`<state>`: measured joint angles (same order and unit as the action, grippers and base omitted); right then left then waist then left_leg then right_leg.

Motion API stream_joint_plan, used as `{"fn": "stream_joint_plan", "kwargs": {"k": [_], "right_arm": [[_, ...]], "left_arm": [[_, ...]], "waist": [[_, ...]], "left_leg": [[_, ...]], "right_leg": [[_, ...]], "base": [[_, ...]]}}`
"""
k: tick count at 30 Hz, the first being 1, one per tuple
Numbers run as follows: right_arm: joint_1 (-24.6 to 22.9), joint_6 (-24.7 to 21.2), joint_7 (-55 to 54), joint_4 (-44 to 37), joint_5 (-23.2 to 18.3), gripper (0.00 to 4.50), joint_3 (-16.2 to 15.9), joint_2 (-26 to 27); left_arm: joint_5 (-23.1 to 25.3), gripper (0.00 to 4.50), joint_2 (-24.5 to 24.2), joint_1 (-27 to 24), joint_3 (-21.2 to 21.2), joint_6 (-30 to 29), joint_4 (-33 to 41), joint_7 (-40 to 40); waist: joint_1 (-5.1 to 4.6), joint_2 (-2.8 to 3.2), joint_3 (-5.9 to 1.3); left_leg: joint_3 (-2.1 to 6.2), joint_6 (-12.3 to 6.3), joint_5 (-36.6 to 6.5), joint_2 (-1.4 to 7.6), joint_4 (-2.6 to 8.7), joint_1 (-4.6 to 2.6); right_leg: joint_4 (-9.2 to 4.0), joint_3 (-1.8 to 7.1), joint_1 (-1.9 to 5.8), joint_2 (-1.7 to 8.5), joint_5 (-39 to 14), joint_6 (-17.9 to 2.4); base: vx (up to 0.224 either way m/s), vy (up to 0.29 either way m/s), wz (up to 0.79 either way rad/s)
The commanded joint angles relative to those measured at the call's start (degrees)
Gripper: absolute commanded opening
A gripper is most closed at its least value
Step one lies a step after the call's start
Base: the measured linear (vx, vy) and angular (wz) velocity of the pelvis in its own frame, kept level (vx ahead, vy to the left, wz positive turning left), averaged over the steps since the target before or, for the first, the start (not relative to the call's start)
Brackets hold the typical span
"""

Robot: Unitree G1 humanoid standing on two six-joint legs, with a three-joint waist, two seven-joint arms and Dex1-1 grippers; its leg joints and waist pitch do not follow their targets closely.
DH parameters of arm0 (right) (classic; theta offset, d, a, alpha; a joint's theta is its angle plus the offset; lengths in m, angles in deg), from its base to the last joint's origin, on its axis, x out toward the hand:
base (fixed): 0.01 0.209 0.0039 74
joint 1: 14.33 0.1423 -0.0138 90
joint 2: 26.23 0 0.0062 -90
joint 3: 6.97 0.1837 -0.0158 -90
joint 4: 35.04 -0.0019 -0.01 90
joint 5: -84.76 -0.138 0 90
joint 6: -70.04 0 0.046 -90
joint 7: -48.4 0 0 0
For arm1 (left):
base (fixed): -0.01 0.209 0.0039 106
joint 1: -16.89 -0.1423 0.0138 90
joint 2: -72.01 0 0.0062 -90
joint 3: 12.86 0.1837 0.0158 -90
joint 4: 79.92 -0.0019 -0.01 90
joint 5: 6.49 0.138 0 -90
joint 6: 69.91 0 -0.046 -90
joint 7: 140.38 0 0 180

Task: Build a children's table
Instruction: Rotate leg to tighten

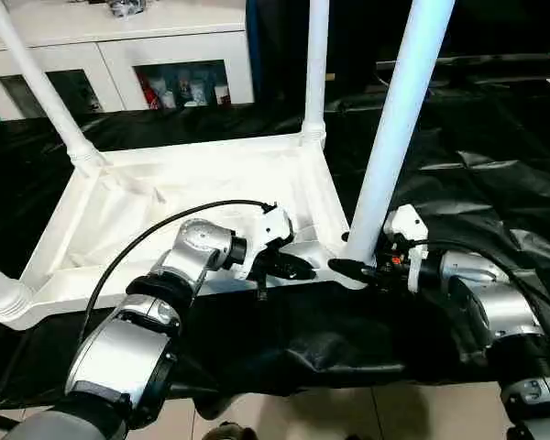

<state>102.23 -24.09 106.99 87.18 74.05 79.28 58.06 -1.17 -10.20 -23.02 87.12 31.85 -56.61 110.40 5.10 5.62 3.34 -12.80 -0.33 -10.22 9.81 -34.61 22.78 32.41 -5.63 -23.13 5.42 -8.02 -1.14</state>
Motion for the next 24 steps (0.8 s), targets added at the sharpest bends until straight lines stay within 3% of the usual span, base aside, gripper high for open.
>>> {"fn": "stream_joint_plan", "kwargs": {"k": [1, 5, 8, 9, 11, 12, 13, 16, 18, 24], "right_arm": [[0.5, -0.5, -11.3, 4.1, 2.2, 2.72, 1.6, 3.6], [2.4, -0.8, -23.6, 8.2, 3.2, 2.72, 4.0, 7.2], [5.1, -1.1, -35.3, 12.6, 2.5, 2.72, 7.3, 11.3], [6.1, -1.1, -38.7, 14.0, 2.4, 2.72, 8.1, 12.6], [7.9, -0.5, -43.2, 16.5, 3.2, 2.72, 8.4, 14.8], [7.9, -0.5, -43.2, 16.5, 3.2, 2.72, 8.4, 14.8], [9.7, 0.4, -46.7, 19.1, 4.3, 2.72, 8.1, 17.2], [10.7, 3.1, -43.9, 19.7, 4.2, 2.72, 7.0, 19.4], [10.6, 4.5, -40.3, 18.9, 2.6, 3.36, 7.5, 20.2], [9.8, 6.7, -32.9, 16.9, 1.4, 3.76, 7.3, 18.0]], "left_arm": [[0.4, 0.0, 1.8, 2.2, -1.1, -1.2, -0.5, -9.9], [1.1, 0.0, 3.8, 3.5, -1.5, -2.7, -1.6, -16.9], [2.2, 0.0, 6.0, 4.6, -1.1, -3.9, -2.6, -23.1], [2.5, 0.0, 6.8, 5.0, -1.0, -4.4, -2.9, -25.1], [3.1, 0.0, 8.3, 5.5, -0.7, -5.0, -3.5, -28.3], [3.1, 0.0, 8.3, 5.5, -0.7, -5.0, -3.5, -28.3], [3.5, 0.0, 9.8, 6.0, -0.3, -5.3, -4.1, -30.9], [3.8, 0.0, 10.7, 6.0, 0.1, -4.6, -4.2, -30.8], [3.6, 0.0, 10.8, 5.8, 0.1, -3.8, -4.0, -30.2], [2.6, 0.0, 9.2, 4.8, -0.3, -1.5, -3.1, -24.6]], "waist": [[-0.4, -1.36, -4.75], [-1.48, -1.27, -4.52], [-2.32, -0.8, -4.59], [-2.68, -0.91, -4.65], [-3.08, -0.59, -4.67], [-3.43, -0.8, -4.59], [-3.5, -0.46, -4.71], [-3.66, -0.35, -4.68], [-3.62, -0.42, -4.74], [-3.27, -0.31, -5.04]], "left_leg": [[2.56, -4.89, -12.5, 4.12, 3.95, -1.92], [2.81, -2.24, -15.9, 3.78, 4.26, -2.18], [2.9, -1.91, -16.2, 3.69, 4.3, -2.14], [2.86, -2.09, -15.8, 3.49, 4.26, -2.0], [2.92, -2.4, -15.6, 3.36, 4.15, -1.87], [2.84, -2.71, -15.9, 3.33, 4.18, -1.87], [2.79, -2.92, -16.0, 3.25, 4.04, -1.89], [2.81, -3.61, -16.4, 3.26, 4.11, -1.83], [2.77, -4.12, -16.3, 3.3, 4.08, -1.75], [2.67, -6.17, -13.5, 3.47, 3.88, -1.46]], "right_leg": [[-3.54, 2.53, 2.24, 4.35, -18.2, -11.6], [-4.16, 2.47, 2.21, 4.33, -22.1, -10.5], [-4.09, 2.52, 2.15, 4.3, -20.3, -10.9], [-4.1, 2.49, 2.33, 4.24, -19.2, -11.0], [-4.04, 2.46, 2.51, 4.4, -18.1, -11.6], [-4.25, 2.38, 2.46, 4.27, -18.1, -11.5], [-4.17, 2.36, 2.45, 4.34, -18.2, -11.5], [-4.29, 2.26, 2.6, 4.28, -18.1, -11.3], [-4.19, 2.25, 2.76, 4.24, -17.3, -11.3], [-3.38, 2.1, 3.07, 4.19, -11.9, -13.0]], "base": [[0.0, 0.0, 0.0], [0.0, 0.0, 0.0], [0.0, 0.0, 0.0], [0.0, 0.0, 0.0], [0.0, 0.0, 0.0], [0.0, 0.0, 0.0], [0.0, 0.0, 0.0], [0.0, 0.0, 0.0], [0.0, 0.0, 0.0], [0.0, 0.0, 0.0]]}}
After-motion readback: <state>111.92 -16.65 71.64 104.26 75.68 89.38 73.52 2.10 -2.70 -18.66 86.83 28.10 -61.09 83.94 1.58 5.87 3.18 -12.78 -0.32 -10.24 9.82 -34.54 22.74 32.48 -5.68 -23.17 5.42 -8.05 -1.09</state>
